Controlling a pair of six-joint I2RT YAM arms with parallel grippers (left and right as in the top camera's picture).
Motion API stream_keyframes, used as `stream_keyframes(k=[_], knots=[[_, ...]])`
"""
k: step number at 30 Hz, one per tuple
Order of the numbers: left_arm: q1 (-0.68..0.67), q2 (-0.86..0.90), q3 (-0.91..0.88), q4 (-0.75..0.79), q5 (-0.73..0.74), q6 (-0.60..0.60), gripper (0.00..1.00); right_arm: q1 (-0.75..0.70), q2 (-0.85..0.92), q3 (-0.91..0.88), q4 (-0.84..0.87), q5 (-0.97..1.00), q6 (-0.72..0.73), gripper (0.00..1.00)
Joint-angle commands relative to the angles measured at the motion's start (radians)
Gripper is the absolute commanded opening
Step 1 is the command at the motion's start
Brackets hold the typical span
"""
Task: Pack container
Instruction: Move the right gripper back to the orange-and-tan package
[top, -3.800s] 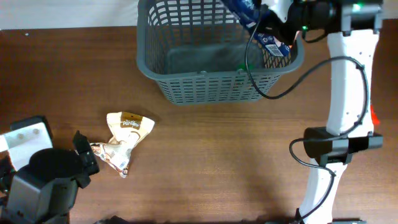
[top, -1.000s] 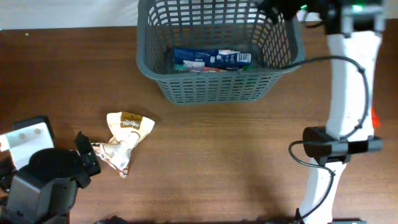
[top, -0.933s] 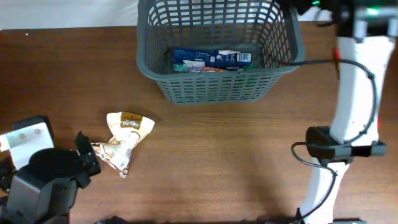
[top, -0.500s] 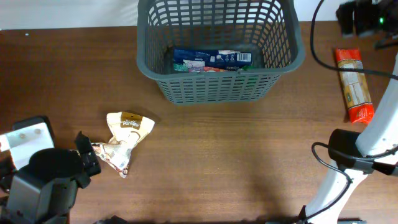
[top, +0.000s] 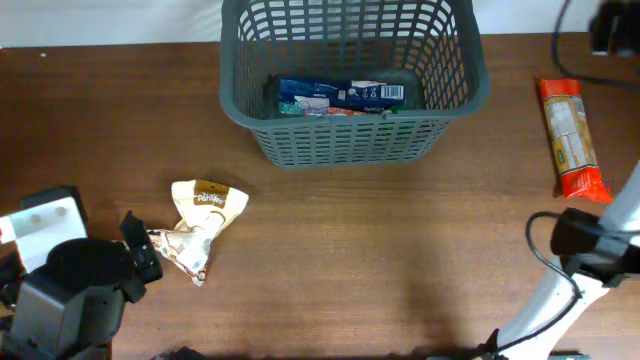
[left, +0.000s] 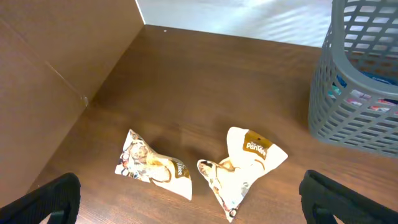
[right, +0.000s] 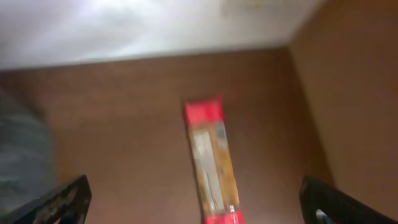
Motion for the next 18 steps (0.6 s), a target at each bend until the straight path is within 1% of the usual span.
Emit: stream_keyframes(k=[1,3,6,9,13,16,18], knots=[[-0.003,0.0,-0.001,0.0,0.003,-0.001,0.99,-0.04,0.027,-0.14,0.0,-0.01,0.039,0.99],[-0.003,0.0,-0.001,0.0,0.003,-0.002,0.99,-0.05,0.027,-0.211,0.008,-0.031,0.038,0.99],[-0.003,0.0,-0.001,0.002,0.003,-0.001,0.99,-0.056,0.028,-0.332,0.084,-0.023,0.023,0.99],[-0.003,0.0,-0.001,0.002,0.003,-0.001,0.99,-0.056,0.036,-0.465,0.16,-0.023,-0.074,0.99],[-0.003,0.0,-0.001,0.002,0.003,-0.001,0.99,-0.057,0.07,-0.546,0.116,-0.022,-0.193,0.99],[-0.003,0.0,-0.001,0.002,0.003,-0.001,0.99,-0.07,0.087,-0.577,0.141,0.002,-0.188,0.99],[-0.003,0.0,-0.001,0.002,0.003,-0.001,0.99,-0.076,0.095,-0.577,0.177,0.111,-0.146,0.99]])
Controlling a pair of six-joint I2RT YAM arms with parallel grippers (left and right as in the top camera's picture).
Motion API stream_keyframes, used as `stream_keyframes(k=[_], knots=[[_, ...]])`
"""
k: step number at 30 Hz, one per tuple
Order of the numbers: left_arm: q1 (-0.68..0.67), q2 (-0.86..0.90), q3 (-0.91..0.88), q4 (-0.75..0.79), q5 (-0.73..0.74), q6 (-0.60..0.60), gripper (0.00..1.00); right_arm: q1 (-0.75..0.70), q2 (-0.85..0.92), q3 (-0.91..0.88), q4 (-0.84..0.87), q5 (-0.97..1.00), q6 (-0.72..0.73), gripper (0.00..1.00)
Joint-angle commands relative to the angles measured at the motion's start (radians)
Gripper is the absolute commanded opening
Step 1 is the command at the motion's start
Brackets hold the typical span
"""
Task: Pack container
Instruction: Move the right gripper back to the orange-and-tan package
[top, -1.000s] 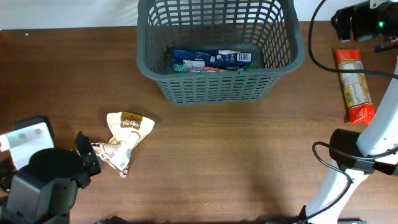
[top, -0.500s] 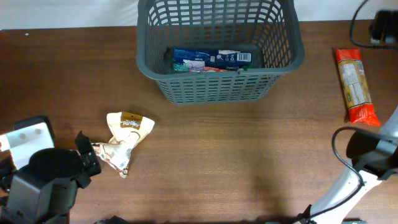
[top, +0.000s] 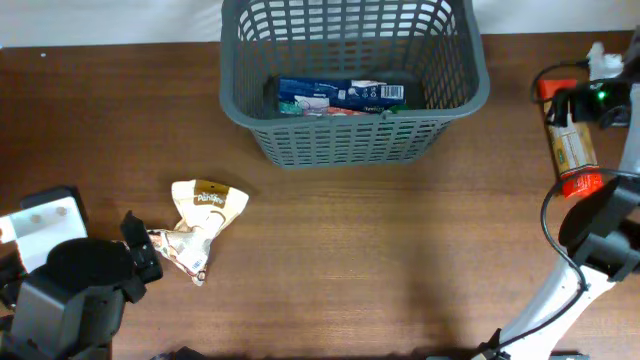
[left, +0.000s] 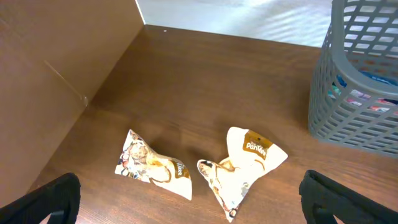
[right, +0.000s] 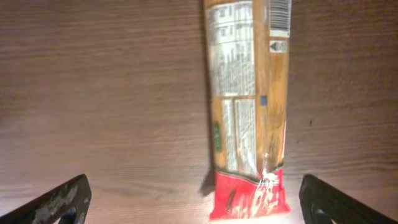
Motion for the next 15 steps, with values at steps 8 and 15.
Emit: stream_keyframes(k=[8,15], knots=[[-0.003,0.0,-0.001,0.002,0.003,-0.002,0.99,-0.019,0.01,-0.007,0.068,0.111,-0.013,0.99],[-0.003,0.0,-0.001,0.002,0.003,-0.002,0.99,-0.045,0.063,-0.007,0.113,0.11,-0.018,0.99]])
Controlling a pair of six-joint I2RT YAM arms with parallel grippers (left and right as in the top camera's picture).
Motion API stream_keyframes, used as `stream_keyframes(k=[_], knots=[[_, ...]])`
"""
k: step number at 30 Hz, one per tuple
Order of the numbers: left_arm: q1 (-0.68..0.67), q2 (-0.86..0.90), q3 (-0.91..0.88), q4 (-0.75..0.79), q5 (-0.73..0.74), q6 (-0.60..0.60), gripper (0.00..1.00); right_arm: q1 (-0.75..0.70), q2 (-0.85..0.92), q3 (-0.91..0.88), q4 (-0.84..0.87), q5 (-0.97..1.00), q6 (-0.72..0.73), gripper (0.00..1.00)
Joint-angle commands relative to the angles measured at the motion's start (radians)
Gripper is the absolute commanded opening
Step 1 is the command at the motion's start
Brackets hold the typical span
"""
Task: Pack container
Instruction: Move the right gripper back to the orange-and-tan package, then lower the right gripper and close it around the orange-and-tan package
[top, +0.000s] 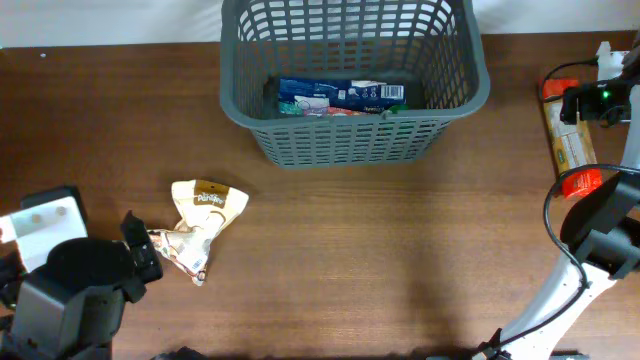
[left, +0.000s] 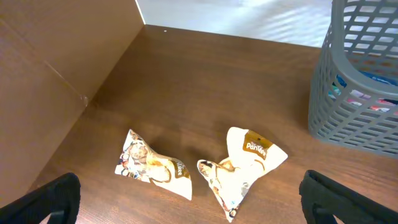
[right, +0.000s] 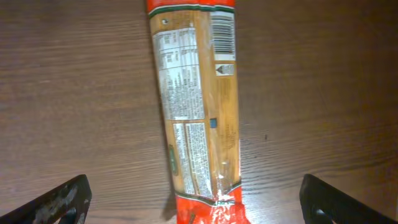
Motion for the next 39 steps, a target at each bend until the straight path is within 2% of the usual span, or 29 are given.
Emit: stream_keyframes(k=[1,39], knots=[[-0.003,0.0,-0.001,0.002,0.003,-0.002,0.99,-0.029,0.052,-0.003,-0.01,0.012,-0.006,0.99],[-0.003,0.0,-0.001,0.002,0.003,-0.002,0.99,-0.063,0.184,-0.003,-0.039,0.002,0.035,0.99]])
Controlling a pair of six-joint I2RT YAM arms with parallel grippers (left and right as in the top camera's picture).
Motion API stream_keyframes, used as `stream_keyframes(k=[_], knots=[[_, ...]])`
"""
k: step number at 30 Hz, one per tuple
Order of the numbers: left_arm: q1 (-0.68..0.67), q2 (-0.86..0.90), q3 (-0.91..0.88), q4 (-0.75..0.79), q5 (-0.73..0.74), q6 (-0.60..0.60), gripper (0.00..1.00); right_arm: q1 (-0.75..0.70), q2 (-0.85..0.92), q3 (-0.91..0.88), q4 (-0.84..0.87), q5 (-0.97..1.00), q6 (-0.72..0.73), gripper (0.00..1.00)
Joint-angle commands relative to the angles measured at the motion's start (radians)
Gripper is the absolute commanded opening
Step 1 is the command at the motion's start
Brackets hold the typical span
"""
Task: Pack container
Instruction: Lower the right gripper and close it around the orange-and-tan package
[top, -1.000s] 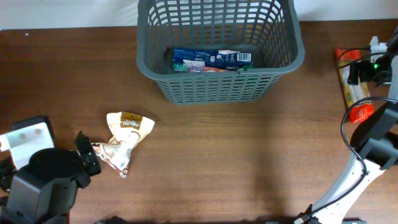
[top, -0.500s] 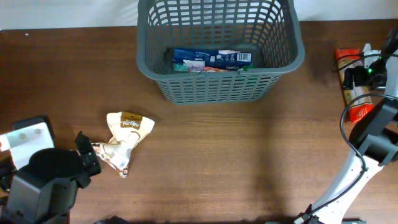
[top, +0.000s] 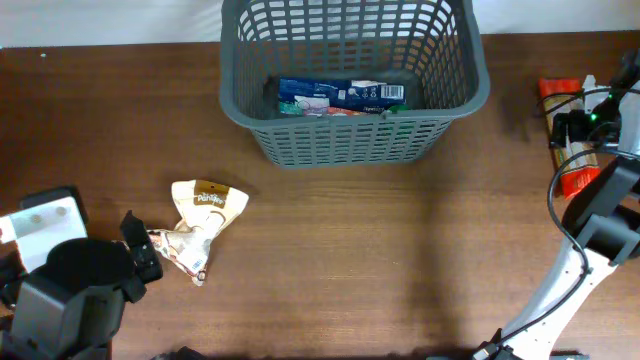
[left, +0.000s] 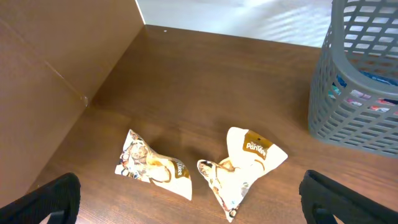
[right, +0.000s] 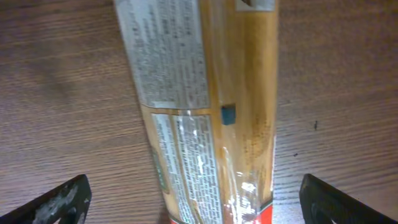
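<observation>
A grey mesh basket (top: 352, 75) stands at the table's back middle, with a blue-and-white packet (top: 338, 96) inside. The long orange packet with red ends (top: 566, 140) (right: 205, 106) lies at the far right. My right gripper (right: 194, 214) hovers open just above it, one finger on each side. Two cream snack pouches (left: 249, 167) (left: 152, 165) lie at the front left, ahead of my open left gripper (left: 189, 214), which rests low near the table's front-left corner.
A white block (top: 40, 220) sits on the left arm's base. The basket's wall (left: 357, 93) rises to the right in the left wrist view. The right arm's white link and cable (top: 575, 270) cross the table's right edge.
My right gripper has come down closer over the orange packet, which now fills the right wrist view. The left arm and the pouches have not moved.
The right gripper first stood far back from the orange packet. It was then over the packet looking straight down, then shifted along it, and now sits low over it, fingers wide apart. The left arm stayed still throughout.
</observation>
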Motion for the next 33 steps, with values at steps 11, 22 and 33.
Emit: stream_keyframes(k=[11,22,33], knots=[[-0.003,0.0,-0.001,0.002,0.003,-0.002,0.99,-0.025,0.024,-0.003,0.007,-0.021,0.019,0.99],[-0.003,0.0,-0.001,0.002,0.003,-0.002,0.99,-0.025,0.077,-0.003,0.0,-0.018,0.041,0.99],[-0.003,0.0,-0.001,0.002,0.004,-0.002,0.99,-0.026,0.086,-0.003,0.007,0.001,0.038,0.99]])
